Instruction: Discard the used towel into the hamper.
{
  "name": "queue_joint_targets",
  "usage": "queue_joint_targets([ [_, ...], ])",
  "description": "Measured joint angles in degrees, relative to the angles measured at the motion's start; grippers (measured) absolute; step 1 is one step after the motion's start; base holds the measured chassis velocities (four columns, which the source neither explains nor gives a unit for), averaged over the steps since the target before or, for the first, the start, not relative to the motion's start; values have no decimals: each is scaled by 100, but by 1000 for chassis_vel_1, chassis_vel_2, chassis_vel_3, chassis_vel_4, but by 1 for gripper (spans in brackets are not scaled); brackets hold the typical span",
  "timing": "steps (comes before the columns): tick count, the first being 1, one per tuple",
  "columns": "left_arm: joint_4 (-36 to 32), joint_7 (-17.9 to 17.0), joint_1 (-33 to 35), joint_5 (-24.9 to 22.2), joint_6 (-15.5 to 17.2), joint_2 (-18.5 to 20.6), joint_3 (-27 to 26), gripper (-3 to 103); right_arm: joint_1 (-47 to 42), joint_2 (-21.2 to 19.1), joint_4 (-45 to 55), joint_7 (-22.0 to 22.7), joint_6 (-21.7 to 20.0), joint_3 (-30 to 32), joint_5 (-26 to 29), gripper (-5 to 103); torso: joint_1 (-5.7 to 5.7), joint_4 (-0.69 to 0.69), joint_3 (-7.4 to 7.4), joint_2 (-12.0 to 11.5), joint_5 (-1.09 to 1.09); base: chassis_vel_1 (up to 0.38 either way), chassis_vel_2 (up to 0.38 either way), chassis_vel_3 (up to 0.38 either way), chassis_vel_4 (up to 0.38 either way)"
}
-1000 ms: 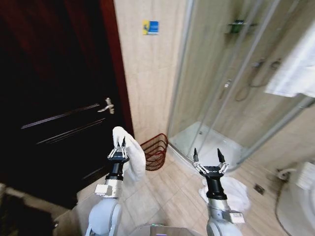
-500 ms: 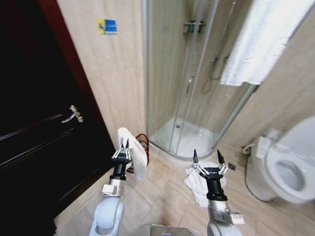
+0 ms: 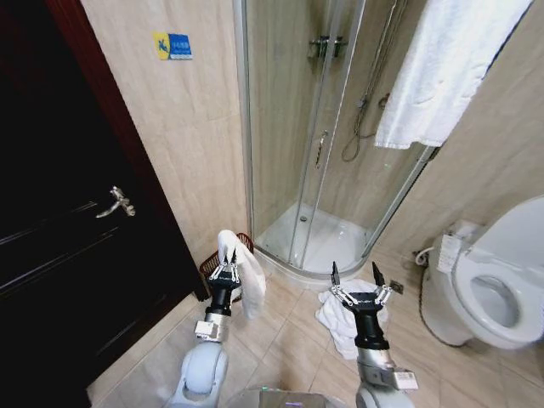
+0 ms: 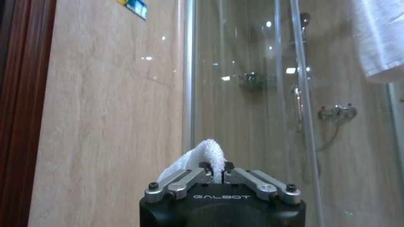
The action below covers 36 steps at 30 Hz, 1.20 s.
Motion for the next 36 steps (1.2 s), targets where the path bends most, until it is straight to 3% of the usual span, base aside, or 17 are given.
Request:
queue_joint_targets([
  [24,115,-350,-454,-179,271,0,-70,5,-196,-27,195,-146,78,1,21,100,0,0,0,-1,1,-101,100,99,-104],
  [29,254,-392,-771,-635,610,2,-74,5,-167,-13,152,-251,170,19,21,100,1,0,0,-2,1,-104,105,80,-107],
  [36,595,-445,-1386,-1364,1004,494,-115,5,-195,-10,84,-419,294,65,17,100,-3,0,0,-2,0,-28,10,13,-26],
])
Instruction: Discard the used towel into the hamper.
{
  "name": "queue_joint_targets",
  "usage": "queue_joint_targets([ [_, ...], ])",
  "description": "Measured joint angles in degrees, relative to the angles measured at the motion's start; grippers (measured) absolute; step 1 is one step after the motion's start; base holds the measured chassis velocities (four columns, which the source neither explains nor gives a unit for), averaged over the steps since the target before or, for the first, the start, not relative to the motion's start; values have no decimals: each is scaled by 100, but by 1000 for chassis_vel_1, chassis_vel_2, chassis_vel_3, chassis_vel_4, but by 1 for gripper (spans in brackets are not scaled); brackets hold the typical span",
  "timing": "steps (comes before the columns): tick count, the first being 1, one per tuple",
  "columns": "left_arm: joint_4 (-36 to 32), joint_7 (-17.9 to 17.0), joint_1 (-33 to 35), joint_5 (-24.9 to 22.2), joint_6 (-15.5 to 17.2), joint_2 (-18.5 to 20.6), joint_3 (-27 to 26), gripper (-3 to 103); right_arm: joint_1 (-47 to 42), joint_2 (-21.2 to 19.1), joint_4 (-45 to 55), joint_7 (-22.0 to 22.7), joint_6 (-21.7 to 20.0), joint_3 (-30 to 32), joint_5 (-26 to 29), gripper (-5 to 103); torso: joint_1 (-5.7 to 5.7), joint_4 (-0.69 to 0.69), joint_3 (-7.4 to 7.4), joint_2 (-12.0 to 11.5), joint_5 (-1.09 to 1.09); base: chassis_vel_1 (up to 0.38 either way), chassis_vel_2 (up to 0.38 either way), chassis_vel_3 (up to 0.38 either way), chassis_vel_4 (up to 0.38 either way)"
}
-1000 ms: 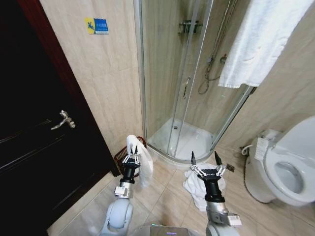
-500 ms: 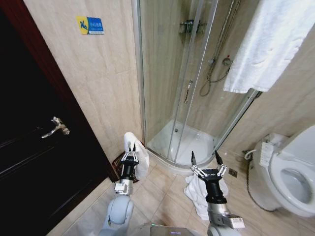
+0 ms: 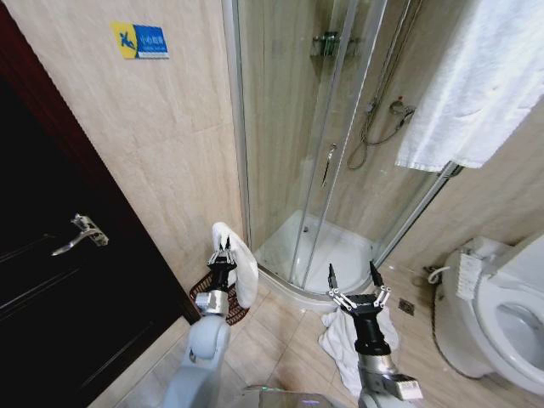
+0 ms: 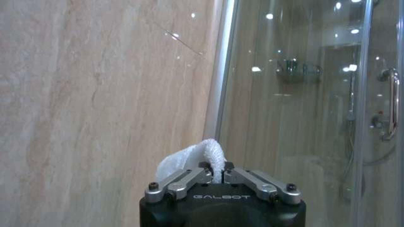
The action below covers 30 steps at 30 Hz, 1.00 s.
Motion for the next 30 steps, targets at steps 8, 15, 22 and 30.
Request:
queue_joint_targets([
  [8,390,-212,-502,-396,211,617,27,5,-58,73,-40,142,60,22,-21,100,1,0,0,0,-1,0,0,0,0],
  [15,867,-424,-1400,-1230,479,1198,35,5,-140,112,-115,31,250,56,98,100,3,0,0,0,-1,0,0,0,0],
  [22,1297,-520,-1668,-1360,431,1268,85,5,-121,153,-196,49,275,54,138,100,3,0,1,0,-1,0,0,0,0],
  [30,2054,-399,-1872,-1296,149,1269,158,5,-114,196,-252,66,275,64,138,100,2,0,1,0,-1,0,0,0,0],
])
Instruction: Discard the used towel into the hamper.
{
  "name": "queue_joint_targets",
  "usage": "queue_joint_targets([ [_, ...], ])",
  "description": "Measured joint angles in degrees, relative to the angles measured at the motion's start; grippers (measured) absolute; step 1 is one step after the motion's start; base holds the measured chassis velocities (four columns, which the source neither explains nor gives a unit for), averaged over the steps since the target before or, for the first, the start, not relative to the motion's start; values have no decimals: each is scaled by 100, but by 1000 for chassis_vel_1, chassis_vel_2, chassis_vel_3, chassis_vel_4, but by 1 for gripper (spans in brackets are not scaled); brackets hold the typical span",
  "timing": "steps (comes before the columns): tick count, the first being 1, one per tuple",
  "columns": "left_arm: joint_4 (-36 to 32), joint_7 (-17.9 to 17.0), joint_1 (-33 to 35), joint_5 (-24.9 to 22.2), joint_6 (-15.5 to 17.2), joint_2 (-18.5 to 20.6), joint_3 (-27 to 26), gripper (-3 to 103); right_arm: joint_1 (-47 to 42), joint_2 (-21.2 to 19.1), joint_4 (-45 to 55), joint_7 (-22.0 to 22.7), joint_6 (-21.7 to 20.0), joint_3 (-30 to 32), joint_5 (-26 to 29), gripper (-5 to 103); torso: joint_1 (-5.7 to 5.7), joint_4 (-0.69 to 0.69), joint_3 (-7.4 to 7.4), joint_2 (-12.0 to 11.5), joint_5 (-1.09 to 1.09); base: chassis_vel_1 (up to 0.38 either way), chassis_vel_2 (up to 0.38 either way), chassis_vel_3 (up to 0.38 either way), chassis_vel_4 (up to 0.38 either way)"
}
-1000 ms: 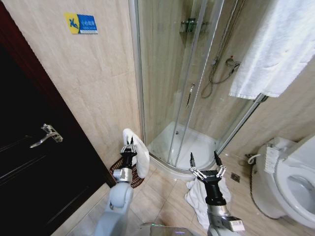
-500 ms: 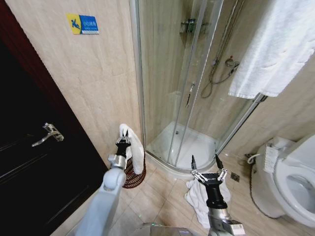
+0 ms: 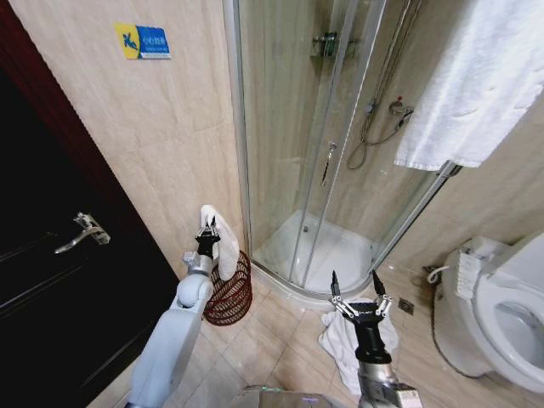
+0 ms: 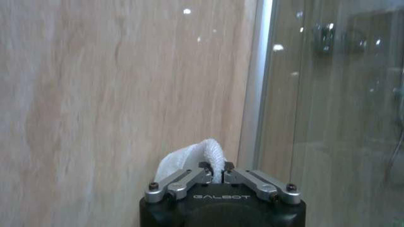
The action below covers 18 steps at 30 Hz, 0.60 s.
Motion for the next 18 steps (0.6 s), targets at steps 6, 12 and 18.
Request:
queue_joint_targets([
  [6,673,111,-158,-58,-148,-67,118,5,71,17,-43,9,-105,0,82,100,0,0,0,0,0,0,0,0,0],
  [12,1240,121,-275,-142,-180,-39,316,5,111,83,3,-8,-127,-15,79,100,0,0,0,0,1,0,0,0,0],
  [18,1701,35,-343,-129,-180,-91,545,5,84,93,9,-9,-55,9,139,100,0,-1,0,0,1,0,0,0,0],
])
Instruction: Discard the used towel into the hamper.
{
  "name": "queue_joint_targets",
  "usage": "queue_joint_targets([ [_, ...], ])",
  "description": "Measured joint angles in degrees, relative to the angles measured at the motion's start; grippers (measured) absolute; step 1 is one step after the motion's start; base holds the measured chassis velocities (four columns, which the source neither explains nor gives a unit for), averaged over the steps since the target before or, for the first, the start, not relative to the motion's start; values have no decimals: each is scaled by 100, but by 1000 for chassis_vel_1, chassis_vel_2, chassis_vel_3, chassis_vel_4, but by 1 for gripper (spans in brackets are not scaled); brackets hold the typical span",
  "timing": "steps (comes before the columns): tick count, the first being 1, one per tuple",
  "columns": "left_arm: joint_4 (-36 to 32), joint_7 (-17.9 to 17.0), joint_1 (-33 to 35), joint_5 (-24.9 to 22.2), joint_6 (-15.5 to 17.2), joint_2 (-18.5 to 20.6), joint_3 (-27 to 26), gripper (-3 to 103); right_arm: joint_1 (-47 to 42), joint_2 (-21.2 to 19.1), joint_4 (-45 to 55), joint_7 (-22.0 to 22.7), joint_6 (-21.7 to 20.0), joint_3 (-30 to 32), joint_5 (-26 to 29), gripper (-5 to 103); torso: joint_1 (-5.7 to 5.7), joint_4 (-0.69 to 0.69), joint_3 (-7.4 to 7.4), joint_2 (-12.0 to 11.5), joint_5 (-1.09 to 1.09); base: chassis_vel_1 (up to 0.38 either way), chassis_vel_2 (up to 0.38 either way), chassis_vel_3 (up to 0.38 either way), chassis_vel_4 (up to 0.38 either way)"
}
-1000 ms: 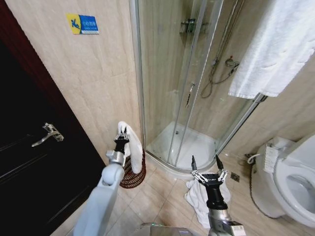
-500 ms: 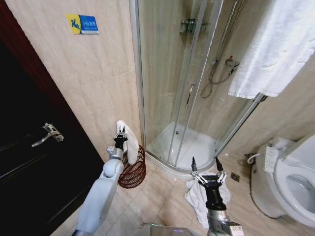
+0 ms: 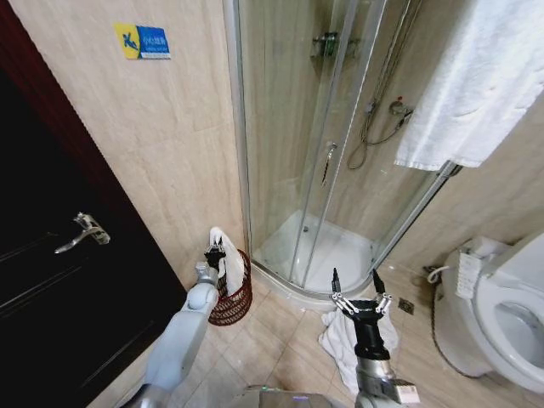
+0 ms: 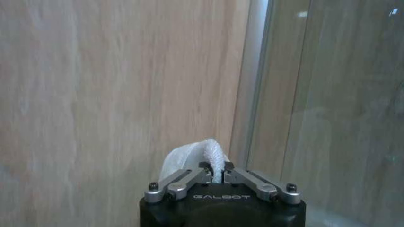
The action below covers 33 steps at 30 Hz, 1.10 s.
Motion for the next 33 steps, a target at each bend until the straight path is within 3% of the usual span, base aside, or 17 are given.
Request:
queue_joint_targets([
  [9,1033,14,-352,443,-351,-54,307,5,55,-11,-22,-260,30,9,112,100,0,0,0,0,1,0,0,0,0],
  [13,1558,-134,-563,704,-483,-157,318,5,108,-5,-23,-521,250,50,244,100,0,0,0,0,1,0,0,0,0],
  [18,2378,-231,-888,1261,-851,-398,211,5,225,48,19,-614,392,89,390,100,0,1,0,0,1,0,0,0,0],
  [23,3206,-235,-1223,1765,-1307,-608,70,5,160,43,6,-1342,594,126,545,100,0,0,0,0,1,0,0,0,0],
  [33,4022,-132,-1439,2337,-1644,-766,-152,5,120,58,-97,-1687,660,106,701,100,0,0,0,0,0,0,0,0,0],
])
